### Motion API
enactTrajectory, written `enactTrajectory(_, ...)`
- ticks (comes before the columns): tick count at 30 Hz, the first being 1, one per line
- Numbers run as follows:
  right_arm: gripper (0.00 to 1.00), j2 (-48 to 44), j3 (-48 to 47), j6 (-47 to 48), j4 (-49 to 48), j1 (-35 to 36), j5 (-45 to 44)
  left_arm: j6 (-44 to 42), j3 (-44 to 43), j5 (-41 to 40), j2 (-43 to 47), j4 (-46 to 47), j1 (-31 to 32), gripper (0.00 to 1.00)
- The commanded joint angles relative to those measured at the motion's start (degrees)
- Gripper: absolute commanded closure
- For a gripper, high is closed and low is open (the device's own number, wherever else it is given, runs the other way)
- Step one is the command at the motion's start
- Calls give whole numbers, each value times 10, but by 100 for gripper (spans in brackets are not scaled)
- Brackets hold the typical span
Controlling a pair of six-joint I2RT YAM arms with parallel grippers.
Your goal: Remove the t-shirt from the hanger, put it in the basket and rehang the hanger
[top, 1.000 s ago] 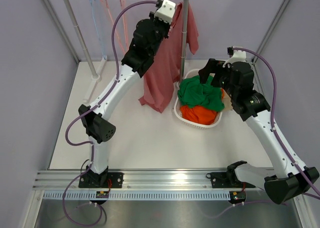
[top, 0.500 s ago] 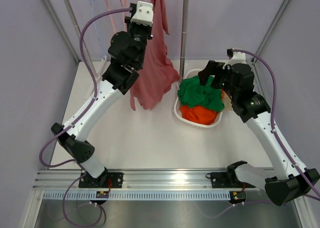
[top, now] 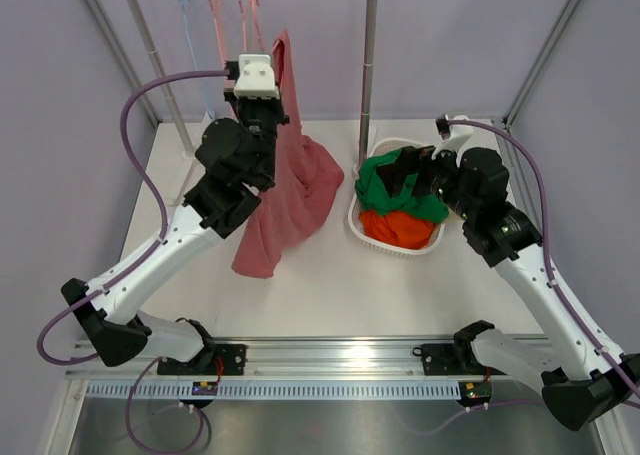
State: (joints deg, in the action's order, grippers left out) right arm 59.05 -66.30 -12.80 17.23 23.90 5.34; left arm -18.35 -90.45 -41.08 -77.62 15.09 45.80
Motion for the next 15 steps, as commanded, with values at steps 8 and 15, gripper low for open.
enactTrajectory(8,1,-94,59,14,-18,111,9,112,88,-126,28,-19,96,100)
enactTrajectory(15,1,-147,173,-27,-88,177,38,139,47,-284,-76,-21,98,100)
